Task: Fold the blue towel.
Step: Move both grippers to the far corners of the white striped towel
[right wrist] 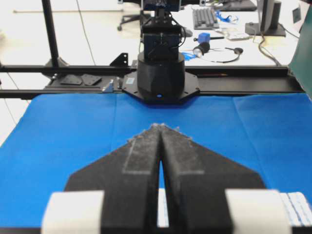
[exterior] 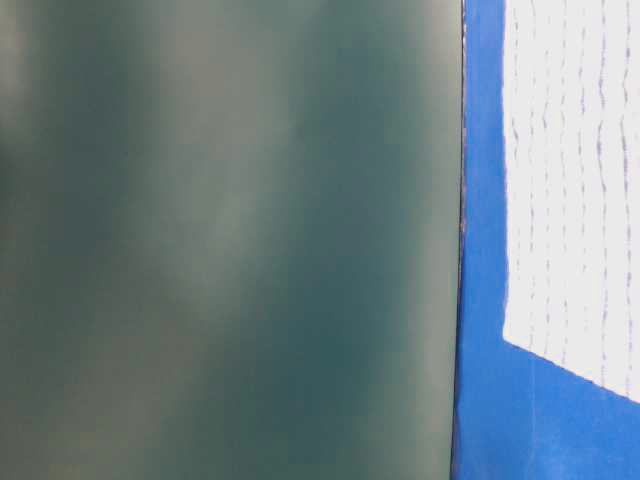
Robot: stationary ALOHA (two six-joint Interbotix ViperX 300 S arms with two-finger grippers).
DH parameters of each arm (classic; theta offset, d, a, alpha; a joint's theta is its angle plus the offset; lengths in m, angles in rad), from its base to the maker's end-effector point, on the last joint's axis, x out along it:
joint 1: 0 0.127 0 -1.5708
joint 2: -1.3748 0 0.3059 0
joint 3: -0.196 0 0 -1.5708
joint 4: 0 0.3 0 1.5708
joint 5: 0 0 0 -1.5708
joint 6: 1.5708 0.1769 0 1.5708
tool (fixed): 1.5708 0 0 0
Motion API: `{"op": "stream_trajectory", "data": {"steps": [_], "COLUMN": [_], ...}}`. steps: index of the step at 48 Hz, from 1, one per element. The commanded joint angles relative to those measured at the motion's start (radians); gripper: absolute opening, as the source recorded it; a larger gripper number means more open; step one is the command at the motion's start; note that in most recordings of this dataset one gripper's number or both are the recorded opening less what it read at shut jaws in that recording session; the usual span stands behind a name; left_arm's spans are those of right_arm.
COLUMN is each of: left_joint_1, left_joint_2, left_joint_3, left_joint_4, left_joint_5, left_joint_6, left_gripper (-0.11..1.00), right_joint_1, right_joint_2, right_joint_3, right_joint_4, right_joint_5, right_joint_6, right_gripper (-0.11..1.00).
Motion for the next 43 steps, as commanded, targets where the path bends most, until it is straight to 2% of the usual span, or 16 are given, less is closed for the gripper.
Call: {"op": "stream_trajectory", "data": {"steps": [1, 8, 21, 31, 34, 37, 41, 43], "left_joint_1": [0.008, 0.044, 0.166, 0.284, 0.314, 0.344, 0.379, 0.394], "left_joint_2": [0.034, 0.084, 0.229, 0.397, 0.457, 0.529, 0.611, 0.646], "left_joint_3": [-0.035, -0.058, -0.087, -0.141, -0.163, -0.192, -0.218, -0.232], "left_joint_4": [-0.021, -0.020, -0.023, -0.026, -0.028, -0.028, -0.028, -0.026], "left_joint_5": [-0.005, -0.021, -0.049, -0.051, -0.035, -0.017, -0.009, -0.003], "left_joint_6": [0.006, 0.011, -0.009, -0.038, -0.051, -0.057, -0.060, -0.060], "left_gripper": [-0.01, -0.01, -0.01, 0.01, 0.09, 0.24, 0.48, 0.61], "right_joint_1": [-0.020, -0.091, -0.330, -0.540, -0.586, -0.623, -0.660, -0.673], "right_joint_2": [0.005, 0.000, -0.002, 0.048, 0.074, 0.107, 0.172, 0.206], "right_joint_3": [-0.038, -0.069, -0.081, -0.067, -0.063, -0.055, -0.052, -0.052], "right_joint_4": [0.000, 0.006, 0.009, 0.009, 0.009, 0.009, 0.009, 0.009], "right_joint_5": [-0.002, 0.094, 0.272, 0.403, 0.425, 0.437, 0.440, 0.442], "right_joint_6": [-0.003, 0.009, 0.044, 0.083, 0.092, 0.097, 0.097, 0.097], "right_gripper": [0.00, 0.00, 0.00, 0.00, 0.01, 0.03, 0.21, 0.35]}}
